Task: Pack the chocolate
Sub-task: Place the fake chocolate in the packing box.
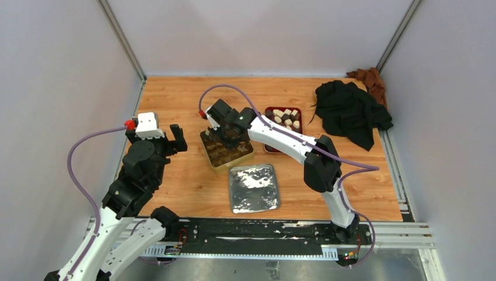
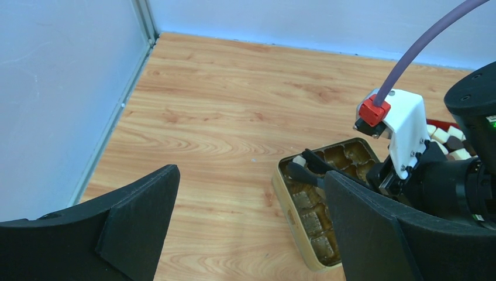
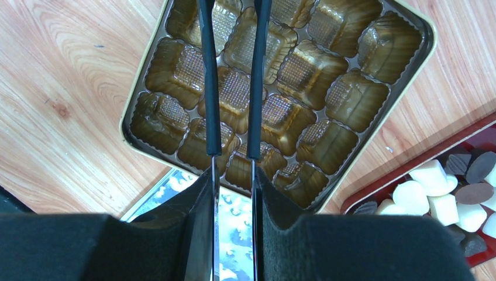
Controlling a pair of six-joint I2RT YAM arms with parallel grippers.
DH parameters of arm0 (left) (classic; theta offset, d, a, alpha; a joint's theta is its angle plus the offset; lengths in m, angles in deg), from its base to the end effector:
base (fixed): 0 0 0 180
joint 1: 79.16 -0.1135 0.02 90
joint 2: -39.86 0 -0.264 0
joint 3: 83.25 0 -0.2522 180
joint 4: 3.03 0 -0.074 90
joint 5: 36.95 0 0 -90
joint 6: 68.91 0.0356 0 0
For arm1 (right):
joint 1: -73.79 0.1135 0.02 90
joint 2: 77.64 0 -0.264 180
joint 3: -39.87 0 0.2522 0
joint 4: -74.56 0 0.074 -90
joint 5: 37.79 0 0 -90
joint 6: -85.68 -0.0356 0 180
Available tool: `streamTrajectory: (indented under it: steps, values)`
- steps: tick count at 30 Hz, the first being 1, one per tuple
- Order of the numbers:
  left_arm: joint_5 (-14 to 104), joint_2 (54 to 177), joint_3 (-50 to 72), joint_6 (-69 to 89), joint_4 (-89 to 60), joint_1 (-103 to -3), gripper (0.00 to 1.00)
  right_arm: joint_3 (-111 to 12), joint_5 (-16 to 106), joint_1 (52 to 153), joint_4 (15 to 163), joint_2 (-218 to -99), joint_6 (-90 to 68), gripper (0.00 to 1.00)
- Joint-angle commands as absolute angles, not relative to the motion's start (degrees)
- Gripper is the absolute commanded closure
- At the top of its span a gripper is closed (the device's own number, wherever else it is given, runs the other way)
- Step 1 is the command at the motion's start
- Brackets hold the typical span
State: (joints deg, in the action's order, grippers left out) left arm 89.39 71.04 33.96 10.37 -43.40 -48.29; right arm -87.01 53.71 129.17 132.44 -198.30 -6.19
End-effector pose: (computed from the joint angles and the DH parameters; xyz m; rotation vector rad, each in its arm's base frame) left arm 0.1056 -0.0385 0.3667 -0.1667 1.6856 0.0038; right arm 0.2697 0.3890 0.2820 -1.1217 2.2504 0.3899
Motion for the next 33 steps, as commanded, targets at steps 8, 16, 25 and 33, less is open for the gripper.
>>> streamTrajectory:
  steps: [8,16,25,33]
  values:
    - [90.14,70.34,34.65,9.93,-41.7,-48.57,0.0,-89.75,53.62,130.11,132.09,-200.38,-6.08,0.7]
    - [90.05,70.27,34.65,9.93,-41.69,-48.59,0.0,-89.39,53.45,130.13,132.1,-199.59,-6.23,0.65]
    - [90.19,70.27,34.65,9.98,-41.67,-48.57,0.0,-89.03,53.39,130.13,132.09,-199.02,-6.34,0.6]
    - [90.18,70.16,34.65,10.06,-41.68,-48.62,0.0,-88.85,53.13,130.22,132.09,-198.61,-6.43,0.59]
